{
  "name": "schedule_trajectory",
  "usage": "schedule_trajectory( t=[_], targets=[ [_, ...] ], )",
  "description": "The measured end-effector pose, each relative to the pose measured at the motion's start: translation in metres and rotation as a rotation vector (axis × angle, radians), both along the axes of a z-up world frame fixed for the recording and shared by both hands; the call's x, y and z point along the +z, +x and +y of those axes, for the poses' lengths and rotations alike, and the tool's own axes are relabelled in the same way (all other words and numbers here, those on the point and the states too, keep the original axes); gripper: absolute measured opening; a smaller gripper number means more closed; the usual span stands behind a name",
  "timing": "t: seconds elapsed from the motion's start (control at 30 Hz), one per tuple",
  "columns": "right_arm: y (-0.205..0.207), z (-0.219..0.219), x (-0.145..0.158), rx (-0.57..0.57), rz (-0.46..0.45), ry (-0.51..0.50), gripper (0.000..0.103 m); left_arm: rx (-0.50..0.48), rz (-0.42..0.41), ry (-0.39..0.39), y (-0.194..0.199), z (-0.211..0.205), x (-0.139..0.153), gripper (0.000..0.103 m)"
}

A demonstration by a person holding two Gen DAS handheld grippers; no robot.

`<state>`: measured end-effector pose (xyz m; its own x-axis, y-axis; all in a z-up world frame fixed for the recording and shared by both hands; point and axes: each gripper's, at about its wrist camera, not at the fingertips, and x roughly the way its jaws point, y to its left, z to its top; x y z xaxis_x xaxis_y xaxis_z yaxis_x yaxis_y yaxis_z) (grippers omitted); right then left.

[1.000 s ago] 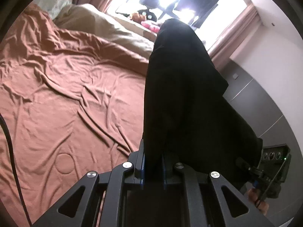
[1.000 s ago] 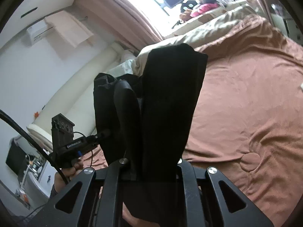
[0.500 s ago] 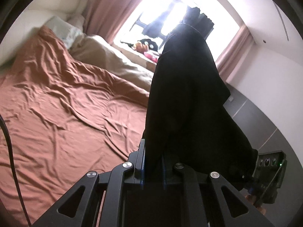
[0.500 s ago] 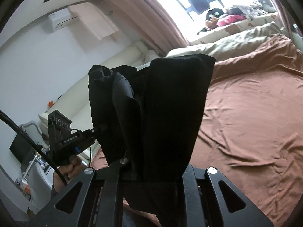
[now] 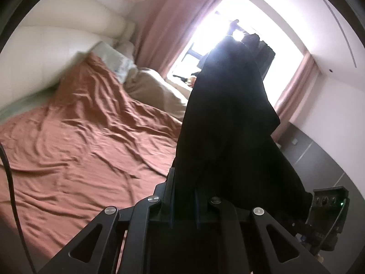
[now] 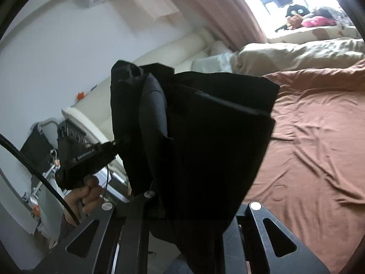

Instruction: Fold large clothes

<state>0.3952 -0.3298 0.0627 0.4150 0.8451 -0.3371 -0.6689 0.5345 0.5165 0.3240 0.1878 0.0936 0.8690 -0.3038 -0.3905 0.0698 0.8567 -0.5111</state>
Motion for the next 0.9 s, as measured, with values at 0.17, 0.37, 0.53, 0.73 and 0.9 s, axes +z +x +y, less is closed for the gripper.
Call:
schedule_trajectory(
  t=[0.17,0.37,0.53,0.73,0.9],
  targets=[
    [0.018,0.051,-0.007,0.067,0.024,-0.006,0.011,0.07,0.0,0.029,-0.015,0.063,-0.001,0.013],
    [0.036,0.128,-0.009,0.154,0.024,-0.028,0.011,0.16,0.034,0.101,-0.033,0.139,-0.002,0.013],
    [0.055,0.193,-0.014,0.227,0.044,-0.024,0.011,0.241,0.058,0.139,-0.042,0.191,-0.005,0.013],
    [0.066,0.273,-0.031,0.308,0.087,-0.001,0.011,0.365,0.129,0.148,-0.048,0.251,-0.01,0.013],
    [0.083,0.328,-0.051,0.382,0.167,0.023,0.011,0.456,0.187,0.182,-0.041,0.287,-0.012,0.012]
  ],
)
